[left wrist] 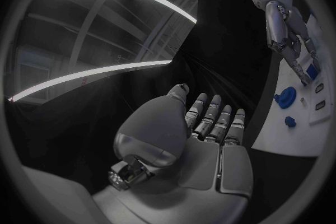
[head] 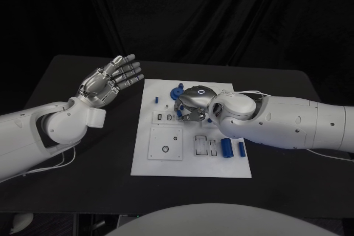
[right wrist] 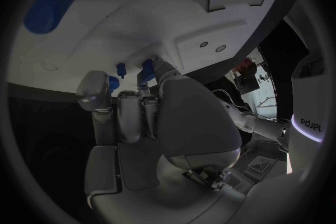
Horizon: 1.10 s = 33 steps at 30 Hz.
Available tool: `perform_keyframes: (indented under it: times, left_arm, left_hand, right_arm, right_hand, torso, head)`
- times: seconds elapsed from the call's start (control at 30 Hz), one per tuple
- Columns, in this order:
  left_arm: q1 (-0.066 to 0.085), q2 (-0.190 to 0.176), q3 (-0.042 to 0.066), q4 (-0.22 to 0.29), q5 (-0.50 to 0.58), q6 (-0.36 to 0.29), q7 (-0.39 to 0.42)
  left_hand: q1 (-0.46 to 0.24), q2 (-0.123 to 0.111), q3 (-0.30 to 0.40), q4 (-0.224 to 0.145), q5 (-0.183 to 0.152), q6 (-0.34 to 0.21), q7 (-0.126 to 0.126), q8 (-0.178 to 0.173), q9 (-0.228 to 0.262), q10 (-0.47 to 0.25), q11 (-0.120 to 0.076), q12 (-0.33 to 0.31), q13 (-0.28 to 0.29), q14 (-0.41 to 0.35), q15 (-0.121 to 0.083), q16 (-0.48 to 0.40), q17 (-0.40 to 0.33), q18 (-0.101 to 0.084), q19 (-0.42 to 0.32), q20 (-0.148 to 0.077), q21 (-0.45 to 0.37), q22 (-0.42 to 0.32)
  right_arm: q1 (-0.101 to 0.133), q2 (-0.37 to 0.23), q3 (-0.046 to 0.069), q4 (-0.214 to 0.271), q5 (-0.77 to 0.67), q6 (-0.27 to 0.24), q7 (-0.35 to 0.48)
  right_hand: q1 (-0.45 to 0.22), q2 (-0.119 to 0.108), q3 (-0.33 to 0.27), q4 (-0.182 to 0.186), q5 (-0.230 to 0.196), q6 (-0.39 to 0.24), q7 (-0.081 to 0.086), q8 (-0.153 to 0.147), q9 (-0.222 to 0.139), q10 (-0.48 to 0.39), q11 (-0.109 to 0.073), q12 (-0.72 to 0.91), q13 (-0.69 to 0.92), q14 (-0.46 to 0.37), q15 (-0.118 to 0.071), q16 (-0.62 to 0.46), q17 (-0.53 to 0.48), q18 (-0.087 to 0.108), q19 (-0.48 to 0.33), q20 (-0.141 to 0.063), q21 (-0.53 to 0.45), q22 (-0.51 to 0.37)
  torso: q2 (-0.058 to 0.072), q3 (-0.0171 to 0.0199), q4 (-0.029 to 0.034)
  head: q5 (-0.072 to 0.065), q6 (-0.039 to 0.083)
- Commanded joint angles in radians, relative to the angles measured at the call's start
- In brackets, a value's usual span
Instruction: Assemble the parts on the task board
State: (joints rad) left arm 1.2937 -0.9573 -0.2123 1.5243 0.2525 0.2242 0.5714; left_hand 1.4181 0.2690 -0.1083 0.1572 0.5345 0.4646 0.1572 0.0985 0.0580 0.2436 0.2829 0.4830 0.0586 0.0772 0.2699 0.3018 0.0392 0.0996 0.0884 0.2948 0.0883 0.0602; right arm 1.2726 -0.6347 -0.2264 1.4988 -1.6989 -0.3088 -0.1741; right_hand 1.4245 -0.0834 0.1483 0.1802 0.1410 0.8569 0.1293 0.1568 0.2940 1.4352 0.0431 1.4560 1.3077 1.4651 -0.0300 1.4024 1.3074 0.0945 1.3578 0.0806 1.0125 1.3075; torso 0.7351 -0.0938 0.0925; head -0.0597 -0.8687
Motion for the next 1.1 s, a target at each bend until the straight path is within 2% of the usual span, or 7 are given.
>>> perform_keyframes:
  times: [0.03, 0.5, 0.77, 0.9, 1.03, 1.07, 1.1]
  left_arm:
    - [-0.002, 0.001, 0.001, 0.001, 0.003, 0.015, 0.008]
    - [-0.003, -0.002, 0.001, 0.001, 0.003, 0.008, 0.011]
    - [-0.003, -0.004, 0.001, 0.01, -0.002, -0.057, 0.02]
    - [-0.002, -0.01, 0.002, 0.023, -0.009, -0.108, 0.023]
    - [0.013, -0.01, 0.002, 0.034, -0.025, -0.176, -0.031]
    - [0.021, -0.006, 0.002, 0.031, -0.033, -0.185, -0.049]
    - [0.031, -0.001, 0.002, 0.027, -0.043, -0.194, -0.069]
  left_hand:
    - [-0.013, 0.0, 0.006, -0.001, 0.006, 0.006, 0.091, 0.006, 0.001, 0.006, -0.001, 0.004, 0.001, 0.002, 0.002, -0.002, 0.001, -0.011, 0.002, -0.002, -0.001, -0.001]
    - [-0.015, 0.001, 0.008, -0.002, 0.007, 0.005, 0.091, 0.006, 0.001, 0.005, -0.002, 0.003, 0.001, 0.001, 0.001, -0.004, 0.001, -0.011, 0.002, -0.003, -0.001, -0.002]
    - [-0.033, -0.004, 0.05, -0.02, 0.026, 0.026, 0.096, 0.014, 0.003, 0.03, 0.008, 0.036, 0.005, 0.038, 0.011, 0.078, 0.011, -0.018, 0.101, -0.002, 0.078, 0.043]
    - [-0.055, -0.022, 0.085, -0.024, 0.036, 0.057, 0.084, 0.023, 0.005, 0.073, 0.014, 0.075, 0.008, 0.133, 0.016, 0.234, 0.028, -0.027, 0.25, -0.008, 0.214, 0.118]
    - [-0.078, -0.043, 0.122, -0.008, 0.033, 0.108, 0.09, 0.043, 0.009, 0.121, 0.017, 0.12, 0.012, 0.23, 0.0, 0.36, 0.044, -0.024, 0.422, -0.02, 0.45, 0.251]
    - [-0.086, -0.046, 0.125, 0.003, 0.017, 0.111, 0.097, 0.045, 0.009, 0.138, 0.004, 0.139, 0.016, 0.262, -0.011, 0.395, 0.052, -0.019, 0.464, -0.03, 0.539, 0.304]
    - [-0.088, -0.057, 0.15, 0.025, 0.017, 0.112, 0.087, 0.049, 0.008, 0.141, -0.012, 0.171, 0.016, 0.264, -0.007, 0.459, 0.058, -0.044, 0.405, -0.054, 0.755, 0.452]
  right_arm:
    - [-0.003, 0.001, 0.0, -0.001, -0.002, 0.013, 0.009]
    - [-0.002, -0.009, 0.001, 0.001, 0.007, -0.049, 0.041]
    - [0.01, -0.062, 0.007, 0.043, 0.054, -0.179, 0.11]
    - [0.04, -0.106, 0.008, 0.076, 0.113, -0.234, 0.148]
    - [0.079, -0.163, 0.008, 0.106, 0.265, -0.24, 0.185]
    - [0.087, -0.175, 0.007, 0.11, 0.302, -0.237, 0.19]
    - [0.093, -0.187, 0.006, 0.113, 0.338, -0.232, 0.195]
  right_hand:
    - [-0.011, 0.0, -0.009, 0.003, -0.021, -0.018, 0.001, -0.012, -0.008, -0.014, -0.002, -0.012, 0.105, 0.031, 0.003, -0.008, 0.044, 0.016, -0.008, 0.001, -0.009, 0.093]
    - [-0.026, -0.037, -0.035, 0.046, -0.084, -0.11, -0.007, -0.059, -0.059, -0.033, -0.017, -0.032, 0.082, 0.028, -0.008, -0.011, 0.04, 0.018, -0.007, -0.008, -0.03, 0.093]
    - [-0.038, -0.076, -0.047, 0.106, -0.091, -0.112, -0.013, -0.055, -0.074, -0.028, -0.022, -0.031, 0.083, 0.031, -0.013, -0.006, 0.045, 0.015, 0.0, -0.013, -0.024, 0.099]
    - [-0.051, -0.073, -0.047, 0.113, -0.091, -0.099, -0.013, -0.047, -0.076, -0.018, -0.023, -0.023, 0.093, 0.035, -0.014, 0.004, 0.058, 0.011, 0.009, -0.014, -0.003, 0.107]
    - [-0.055, -0.06, -0.041, 0.111, -0.091, -0.081, -0.014, -0.035, -0.075, -0.012, -0.024, -0.017, 0.098, 0.037, -0.014, 0.006, 0.06, 0.01, 0.013, -0.015, 0.003, 0.111]
    - [-0.056, -0.059, -0.042, 0.111, -0.091, -0.075, -0.014, -0.032, -0.075, -0.01, -0.024, -0.015, 0.101, 0.037, -0.014, 0.007, 0.061, 0.009, 0.014, -0.015, 0.005, 0.112]
    - [-0.058, -0.058, -0.042, 0.111, -0.091, -0.072, -0.014, -0.03, -0.075, -0.009, -0.024, -0.014, 0.102, 0.037, -0.014, 0.007, 0.061, 0.009, 0.014, -0.015, 0.005, 0.112]
  torso:
    - [0.0, -0.0007, -0.0005]
    - [0.0, -0.0007, 0.0001]
    - [0.0, -0.0003, 0.0]
    - [0.0, 0.0002, -0.0004]
    - [0.0, 0.0007, -0.0012]
    - [-0.001, 0.0011, -0.0019]
    - [-0.002, 0.0014, -0.0024]
  head:
    - [0.001, -0.002]
    - [0.003, 0.002]
    - [-0.001, 0.037]
    - [-0.003, 0.063]
    - [-0.006, 0.101]
    - [-0.006, 0.108]
    - [-0.005, 0.115]
